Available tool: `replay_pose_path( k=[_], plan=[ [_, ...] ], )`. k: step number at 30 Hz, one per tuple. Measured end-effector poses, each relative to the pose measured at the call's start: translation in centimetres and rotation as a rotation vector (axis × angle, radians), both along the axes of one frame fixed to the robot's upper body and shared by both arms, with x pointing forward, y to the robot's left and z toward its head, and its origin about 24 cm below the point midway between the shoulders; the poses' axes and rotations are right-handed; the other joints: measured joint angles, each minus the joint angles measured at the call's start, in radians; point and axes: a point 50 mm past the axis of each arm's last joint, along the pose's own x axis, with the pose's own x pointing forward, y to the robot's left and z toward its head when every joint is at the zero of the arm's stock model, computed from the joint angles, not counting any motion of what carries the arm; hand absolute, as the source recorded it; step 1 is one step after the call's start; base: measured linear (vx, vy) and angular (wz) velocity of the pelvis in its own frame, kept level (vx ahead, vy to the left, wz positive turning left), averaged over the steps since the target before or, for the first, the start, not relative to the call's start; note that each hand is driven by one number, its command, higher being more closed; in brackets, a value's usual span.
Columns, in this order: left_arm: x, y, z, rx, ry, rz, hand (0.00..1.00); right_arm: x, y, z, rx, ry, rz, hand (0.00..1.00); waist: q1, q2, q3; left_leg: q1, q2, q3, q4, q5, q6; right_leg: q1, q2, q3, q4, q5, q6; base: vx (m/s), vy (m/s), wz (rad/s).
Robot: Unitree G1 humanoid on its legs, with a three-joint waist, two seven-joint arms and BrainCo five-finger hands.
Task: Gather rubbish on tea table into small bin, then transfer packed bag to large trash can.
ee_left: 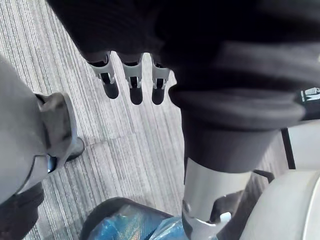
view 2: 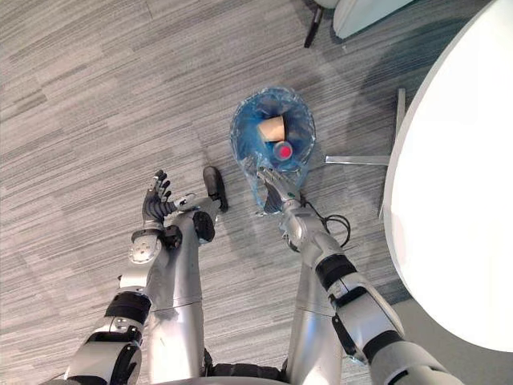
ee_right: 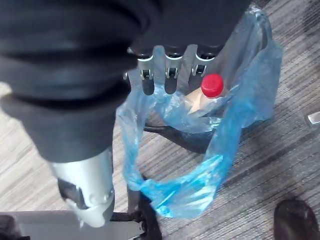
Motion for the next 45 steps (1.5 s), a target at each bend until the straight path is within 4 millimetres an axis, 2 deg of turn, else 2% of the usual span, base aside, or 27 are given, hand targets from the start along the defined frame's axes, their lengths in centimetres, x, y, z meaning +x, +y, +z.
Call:
replay_pose_path(
  k=[9,14,23,24,28,32,36,45],
  plan=[
    [0.3,0.1,0.7,-0.013,-0.038,0.003,0.0,1.4,-0.7,1.1,-0.032,-0.033,-0.079,0.0,0.004,0.0,0.0,-0.031,-0.016,-0.019,0.022,-0.002,0.002,-0.025,-0.025,-0.019,0.05,-0.033,-0.01,0.0,-0.019,0.11],
    [0.4,0.1,1.1,-0.032,-0.054,0.005,0.0,1.8,-1.4,1.3,-0.027,-0.03,-0.138,0.0,0.025,0.0,0.0,-0.048,-0.017,-0.026,0.025,-0.001,0.0,-0.038,-0.028,-0.027,0.057,-0.039,-0.016,0.0,-0.008,0.03],
    [0.3,0.3,1.0,-0.051,-0.049,0.028,0.0,2.6,-1.8,2.7,-0.042,-0.078,-0.194,0.0,0.027,0.001,-0.001,-0.067,-0.037,-0.045,0.023,0.004,-0.006,-0.046,-0.043,-0.044,0.069,-0.05,-0.025,0.0,-0.006,0.08],
    [0.3,0.3,1.0,-0.051,-0.048,0.029,0.0,2.7,-1.8,2.7,-0.045,-0.079,-0.194,1.0,0.029,0.001,-0.001,-0.07,-0.039,-0.047,0.023,0.004,-0.007,-0.047,-0.045,-0.046,0.07,-0.052,-0.025,0.0,-0.002,0.07],
    [0.3,0.3,0.7,-0.053,-0.038,0.03,0.0,2.6,-1.7,2.7,-0.052,-0.078,-0.191,1.0,0.033,0.002,-0.001,-0.072,-0.048,-0.05,0.02,0.005,-0.007,-0.05,-0.052,-0.046,0.077,-0.058,-0.027,0.0,-0.006,0.08],
    [0.3,0.2,0.6,-0.074,-0.036,0.03,0.0,2.5,-1.2,2.2,-0.051,-0.062,-0.18,1.0,0.05,0.002,-0.001,-0.072,-0.05,-0.053,0.013,0.007,-0.011,-0.052,-0.054,-0.05,0.079,-0.061,-0.032,-0.01,-0.013,0.03],
    [0.3,0.0,0.6,-0.08,-0.033,0.029,0.0,2.4,-0.4,2.1,-0.037,-0.056,-0.162,1.0,0.051,0.002,-0.001,-0.072,-0.05,-0.055,0.011,0.011,-0.017,-0.052,-0.053,-0.052,0.08,-0.062,-0.034,0.0,-0.006,0.01],
    [0.3,0.0,0.5,-0.081,-0.03,0.032,0.0,2.4,-0.4,2.4,0.017,-0.058,-0.165,1.0,0.051,0.002,-0.002,-0.071,-0.05,-0.056,0.01,0.013,-0.016,-0.052,-0.053,-0.052,0.081,-0.062,-0.034,0.0,0.0,0.0]
  ],
)
